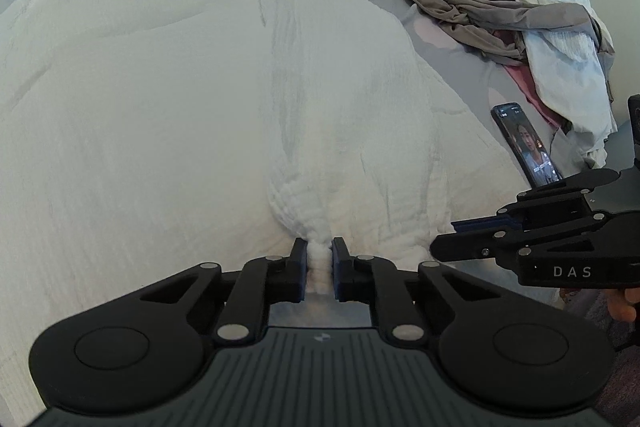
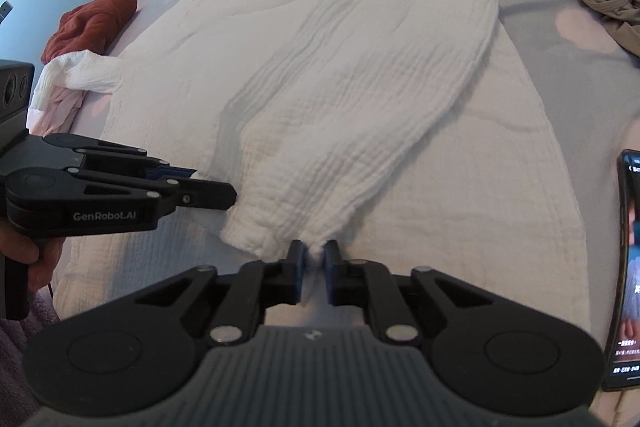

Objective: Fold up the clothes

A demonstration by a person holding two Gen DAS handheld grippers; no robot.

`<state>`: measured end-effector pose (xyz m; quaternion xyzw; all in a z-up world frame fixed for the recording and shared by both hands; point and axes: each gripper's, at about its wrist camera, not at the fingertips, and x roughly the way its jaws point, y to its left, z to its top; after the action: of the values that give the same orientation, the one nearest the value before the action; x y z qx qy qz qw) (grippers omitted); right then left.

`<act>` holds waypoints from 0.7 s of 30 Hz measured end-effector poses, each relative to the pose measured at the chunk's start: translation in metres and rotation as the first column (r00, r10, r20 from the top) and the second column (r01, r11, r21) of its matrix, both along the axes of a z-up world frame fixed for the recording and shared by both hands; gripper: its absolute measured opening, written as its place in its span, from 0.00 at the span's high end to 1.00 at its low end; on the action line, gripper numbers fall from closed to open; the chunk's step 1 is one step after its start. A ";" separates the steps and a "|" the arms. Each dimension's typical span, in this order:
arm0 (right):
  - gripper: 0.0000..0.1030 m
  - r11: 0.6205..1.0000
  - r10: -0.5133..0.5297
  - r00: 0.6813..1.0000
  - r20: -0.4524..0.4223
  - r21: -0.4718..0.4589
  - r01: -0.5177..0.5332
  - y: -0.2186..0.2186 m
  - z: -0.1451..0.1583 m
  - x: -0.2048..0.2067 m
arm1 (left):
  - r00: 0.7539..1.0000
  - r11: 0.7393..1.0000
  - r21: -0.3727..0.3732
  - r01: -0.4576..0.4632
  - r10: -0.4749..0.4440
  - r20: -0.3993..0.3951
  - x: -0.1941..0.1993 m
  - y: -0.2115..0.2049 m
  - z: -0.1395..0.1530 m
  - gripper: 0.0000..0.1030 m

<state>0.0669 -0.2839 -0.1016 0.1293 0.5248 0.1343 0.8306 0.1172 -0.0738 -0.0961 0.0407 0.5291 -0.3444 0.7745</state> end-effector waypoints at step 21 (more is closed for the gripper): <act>0.92 0.991 -0.123 0.992 -0.039 0.050 0.125 -0.113 0.084 -0.020 | 0.991 0.963 -0.261 -0.070 0.036 -0.132 -0.052 -0.053 0.032 0.92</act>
<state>0.0465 -0.3965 -0.0178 0.1858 0.5270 0.0938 0.8240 0.0650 -0.1267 -0.0645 -0.0991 0.5270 -0.3931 0.7470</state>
